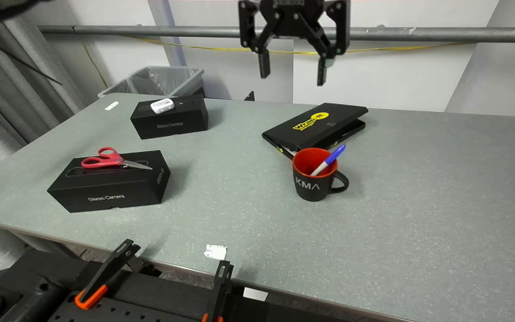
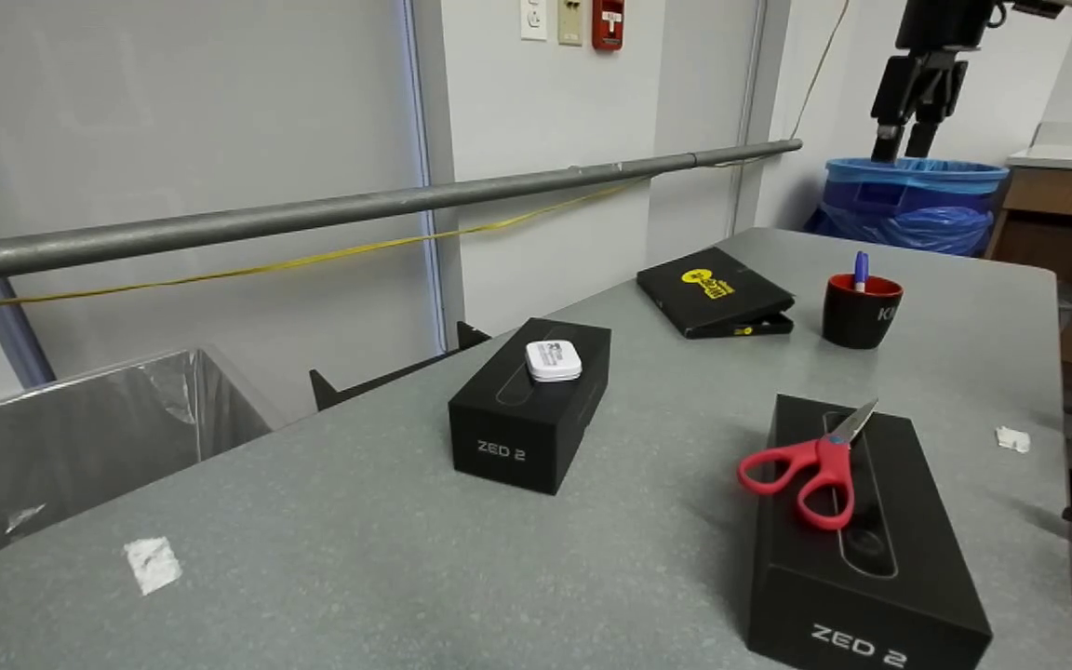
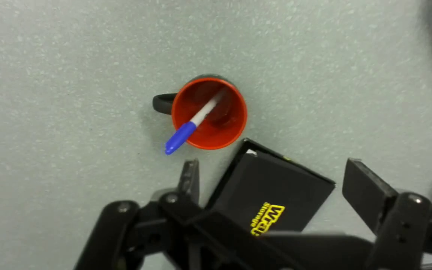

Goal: Remove the marker from the mug and put it on the counter

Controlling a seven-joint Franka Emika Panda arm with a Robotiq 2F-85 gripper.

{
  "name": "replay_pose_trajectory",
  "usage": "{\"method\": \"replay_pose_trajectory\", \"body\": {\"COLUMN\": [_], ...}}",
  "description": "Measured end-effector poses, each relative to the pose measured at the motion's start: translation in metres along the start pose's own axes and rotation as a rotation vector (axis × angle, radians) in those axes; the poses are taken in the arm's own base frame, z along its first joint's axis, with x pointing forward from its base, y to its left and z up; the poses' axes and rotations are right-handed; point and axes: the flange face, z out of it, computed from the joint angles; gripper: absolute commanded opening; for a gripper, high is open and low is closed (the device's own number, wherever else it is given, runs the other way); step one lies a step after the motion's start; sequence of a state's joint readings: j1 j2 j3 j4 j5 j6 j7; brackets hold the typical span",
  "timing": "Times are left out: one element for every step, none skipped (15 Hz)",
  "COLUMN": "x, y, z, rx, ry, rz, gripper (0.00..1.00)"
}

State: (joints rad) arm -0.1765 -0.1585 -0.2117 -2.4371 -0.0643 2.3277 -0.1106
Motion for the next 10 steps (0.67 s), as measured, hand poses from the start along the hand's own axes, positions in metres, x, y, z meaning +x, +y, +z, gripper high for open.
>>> {"method": "replay_pose_trajectory", "body": {"x": [0.001,0.000,-0.001,-0.001,-0.001,0.000,0.000,0.000,0.000,0.000], "y": [0.013,0.024,0.029,0.029,0.027,0.025,0.025,0.024,0.025,0.025], "z": [0.010,0.021,0.028,0.030,0.028,0.027,0.026,0.026,0.026,0.027], "rx": [-0.012,-0.014,-0.015,-0.016,-0.016,-0.016,-0.016,-0.016,-0.016,-0.016], "ry": [-0.005,-0.028,-0.041,-0.045,-0.042,-0.039,-0.037,-0.037,-0.038,-0.035], "rz": [0.042,0.069,0.076,0.076,0.072,0.068,0.068,0.067,0.067,0.074], "gripper": [1.00,1.00,1.00,1.00,1.00,1.00,1.00,1.00,1.00,1.00]}}
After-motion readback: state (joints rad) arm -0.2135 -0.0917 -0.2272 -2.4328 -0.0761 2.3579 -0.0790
